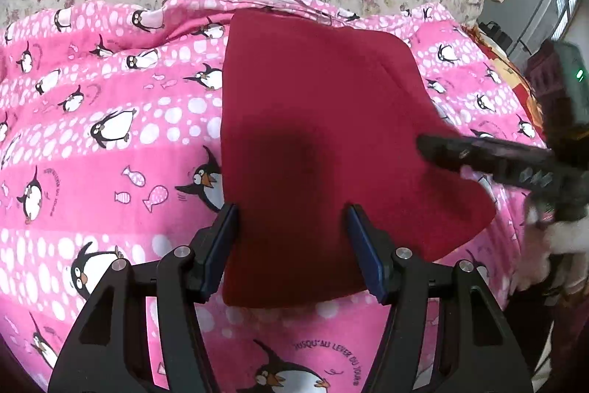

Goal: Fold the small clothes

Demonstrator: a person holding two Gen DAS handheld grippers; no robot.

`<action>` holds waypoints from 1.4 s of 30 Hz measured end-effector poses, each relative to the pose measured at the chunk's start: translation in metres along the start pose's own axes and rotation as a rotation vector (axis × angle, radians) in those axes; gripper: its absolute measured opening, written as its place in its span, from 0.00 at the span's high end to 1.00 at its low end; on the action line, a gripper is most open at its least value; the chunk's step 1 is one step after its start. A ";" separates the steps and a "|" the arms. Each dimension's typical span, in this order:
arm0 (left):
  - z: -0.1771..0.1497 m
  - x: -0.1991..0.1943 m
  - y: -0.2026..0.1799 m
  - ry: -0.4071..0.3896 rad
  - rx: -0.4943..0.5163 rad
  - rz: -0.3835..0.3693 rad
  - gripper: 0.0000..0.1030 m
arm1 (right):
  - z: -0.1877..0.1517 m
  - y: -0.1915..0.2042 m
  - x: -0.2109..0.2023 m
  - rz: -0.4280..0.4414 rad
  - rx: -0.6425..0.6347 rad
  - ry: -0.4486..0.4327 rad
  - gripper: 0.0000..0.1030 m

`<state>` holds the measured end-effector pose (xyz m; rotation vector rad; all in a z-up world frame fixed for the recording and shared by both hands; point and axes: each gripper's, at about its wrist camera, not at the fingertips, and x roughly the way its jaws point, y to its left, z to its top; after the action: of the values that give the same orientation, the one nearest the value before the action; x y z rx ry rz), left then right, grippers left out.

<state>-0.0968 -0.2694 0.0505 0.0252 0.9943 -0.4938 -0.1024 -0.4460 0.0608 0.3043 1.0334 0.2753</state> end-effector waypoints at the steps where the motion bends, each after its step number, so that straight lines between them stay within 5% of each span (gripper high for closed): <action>1: 0.000 0.000 0.001 -0.002 -0.002 -0.002 0.41 | 0.001 -0.001 -0.005 0.014 0.013 -0.009 0.63; 5: 0.000 -0.002 0.002 0.003 -0.014 -0.006 0.40 | 0.017 -0.003 -0.022 0.028 0.063 -0.103 0.61; 9: 0.001 0.000 0.000 -0.001 -0.012 -0.001 0.40 | 0.036 -0.007 -0.005 0.015 0.115 -0.098 0.59; 17: 0.004 0.005 0.001 -0.002 -0.020 -0.006 0.35 | 0.064 -0.018 0.041 -0.193 0.068 -0.068 0.69; 25: 0.003 0.006 0.003 0.000 -0.027 -0.012 0.35 | 0.049 -0.011 -0.006 -0.094 0.099 -0.114 0.69; 27: 0.003 0.006 0.003 0.000 -0.024 -0.011 0.35 | 0.037 -0.001 -0.016 -0.069 0.075 -0.118 0.59; 32: 0.005 0.005 0.006 0.021 -0.038 -0.012 0.35 | 0.011 0.005 0.013 -0.099 0.040 -0.024 0.55; 40: 0.026 -0.012 0.028 -0.001 -0.080 -0.113 0.32 | 0.014 -0.011 -0.005 0.019 0.094 -0.082 0.52; 42: 0.033 -0.010 0.034 -0.007 -0.111 -0.155 0.26 | 0.014 -0.016 -0.006 0.029 0.114 -0.087 0.40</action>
<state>-0.0609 -0.2430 0.0702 -0.1540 1.0196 -0.5794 -0.0915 -0.4649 0.0663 0.4306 0.9612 0.2277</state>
